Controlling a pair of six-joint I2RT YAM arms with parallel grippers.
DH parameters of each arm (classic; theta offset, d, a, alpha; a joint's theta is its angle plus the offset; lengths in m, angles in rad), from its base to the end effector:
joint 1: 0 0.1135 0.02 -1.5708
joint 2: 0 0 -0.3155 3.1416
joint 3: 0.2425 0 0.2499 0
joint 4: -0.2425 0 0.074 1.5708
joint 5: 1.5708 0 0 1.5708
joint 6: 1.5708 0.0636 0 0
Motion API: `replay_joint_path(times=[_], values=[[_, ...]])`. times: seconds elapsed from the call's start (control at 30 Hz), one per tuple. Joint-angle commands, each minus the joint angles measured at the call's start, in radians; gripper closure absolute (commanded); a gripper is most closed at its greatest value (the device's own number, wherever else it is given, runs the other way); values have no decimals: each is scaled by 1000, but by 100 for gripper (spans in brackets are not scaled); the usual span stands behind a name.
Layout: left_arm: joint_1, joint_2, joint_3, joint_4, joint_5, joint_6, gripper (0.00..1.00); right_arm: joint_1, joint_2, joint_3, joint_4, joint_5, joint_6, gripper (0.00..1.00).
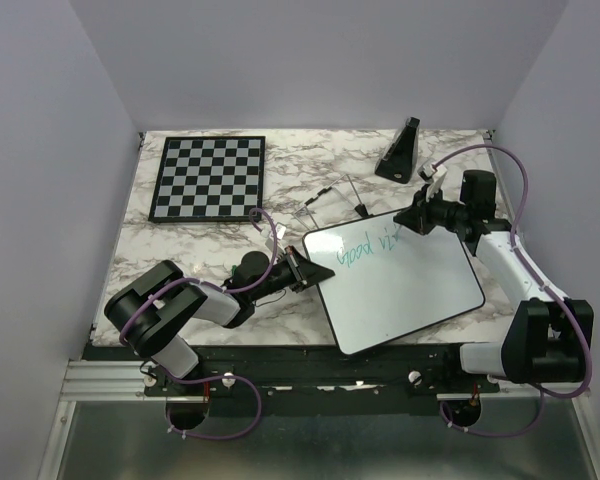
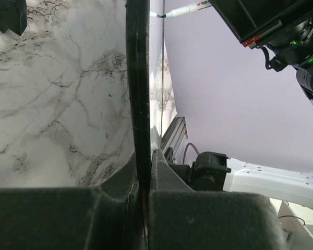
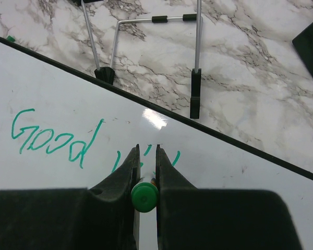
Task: Write a sentence on the whiteboard
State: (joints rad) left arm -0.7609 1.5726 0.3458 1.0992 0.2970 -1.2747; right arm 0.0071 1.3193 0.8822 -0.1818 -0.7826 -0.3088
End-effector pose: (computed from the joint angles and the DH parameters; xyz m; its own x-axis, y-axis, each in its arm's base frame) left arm 0.1991 -0.2152 0.2037 -0.8587 -0.4453 -0.2538 0.1656 0.2276 -0.9596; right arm 0.2834 0.0469 0.3017 -0.3766 -0.2182 -0.9003 -0.7283 0.6704 0.1422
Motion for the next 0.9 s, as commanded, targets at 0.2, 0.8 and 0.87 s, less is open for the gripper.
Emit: replay_joint_path(times=[0.2, 0.8, 0.87], values=[[-12, -13, -7, 45, 40, 87, 100, -2, -55, -38, -127, -27, -98, 99], [-12, -28, -1, 22, 40, 95, 100, -2, -31, 8, -65, 59, -46, 99], [-12, -29, -1, 21, 42, 95, 100, -2, -29, 12, -58, 66, -41, 99]])
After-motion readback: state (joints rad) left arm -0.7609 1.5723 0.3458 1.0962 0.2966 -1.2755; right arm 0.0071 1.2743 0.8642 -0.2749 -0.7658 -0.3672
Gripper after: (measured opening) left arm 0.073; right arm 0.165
